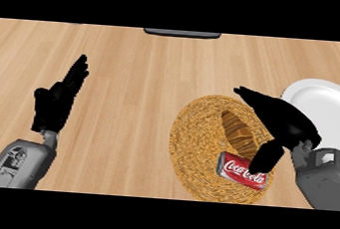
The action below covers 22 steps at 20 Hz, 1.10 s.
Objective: Pick the croissant from the placemat and place it in the plate
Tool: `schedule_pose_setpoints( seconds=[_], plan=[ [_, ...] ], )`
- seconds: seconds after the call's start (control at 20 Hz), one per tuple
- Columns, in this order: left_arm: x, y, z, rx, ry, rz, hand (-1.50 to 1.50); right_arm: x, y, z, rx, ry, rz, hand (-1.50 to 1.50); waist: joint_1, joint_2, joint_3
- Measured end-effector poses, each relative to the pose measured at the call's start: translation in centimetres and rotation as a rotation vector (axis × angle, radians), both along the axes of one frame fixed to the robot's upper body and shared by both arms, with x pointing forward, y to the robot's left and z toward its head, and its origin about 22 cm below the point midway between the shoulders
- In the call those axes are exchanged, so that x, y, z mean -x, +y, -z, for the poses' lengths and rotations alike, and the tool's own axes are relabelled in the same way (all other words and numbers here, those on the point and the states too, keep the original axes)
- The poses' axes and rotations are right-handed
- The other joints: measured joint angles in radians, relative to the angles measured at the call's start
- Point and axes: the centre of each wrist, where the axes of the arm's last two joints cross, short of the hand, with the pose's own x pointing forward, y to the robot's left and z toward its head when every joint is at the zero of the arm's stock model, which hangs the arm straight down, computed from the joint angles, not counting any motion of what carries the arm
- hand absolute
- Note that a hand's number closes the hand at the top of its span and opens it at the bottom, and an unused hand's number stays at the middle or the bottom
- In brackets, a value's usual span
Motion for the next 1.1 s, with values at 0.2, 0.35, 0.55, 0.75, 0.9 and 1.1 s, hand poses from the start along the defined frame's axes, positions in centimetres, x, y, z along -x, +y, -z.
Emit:
schedule_pose_setpoints(
  seconds=[0.2, 0.35, 0.55, 0.75, 0.9, 1.1],
  plan=[
    [-0.2, -0.3, -0.4, -0.004, -0.001, 0.001, 0.0, -0.8, 0.6, 2.0, 0.032, 0.026, 0.004, -1.5, 0.001, 0.0, 0.0],
    [-0.1, 0.0, -0.2, -0.001, 0.002, 0.002, 0.0, -1.0, 1.0, 3.6, 0.047, 0.047, 0.0, -1.5, 0.001, 0.0, 0.0],
    [-0.2, -0.3, -0.3, 0.001, 0.002, 0.002, 0.0, -1.7, 0.8, 5.5, 0.055, 0.066, 0.003, -1.5, 0.0, -0.001, 0.0],
    [-0.6, 0.5, 0.0, -0.003, 0.001, 0.002, 0.0, -2.4, 0.6, 6.7, 0.067, 0.082, 0.007, -1.5, 0.0, -0.001, -0.001],
    [-0.3, 0.5, -0.4, -0.001, 0.0, 0.005, 0.0, -2.4, -0.1, 7.3, 0.071, 0.094, 0.01, -1.5, -0.001, -0.001, -0.001],
    [0.0, 0.3, -0.7, 0.001, 0.004, 0.005, 0.0, -2.5, -0.6, 8.1, 0.07, 0.061, -0.004, 1.5, 0.0, -0.002, -0.001]
  ],
)
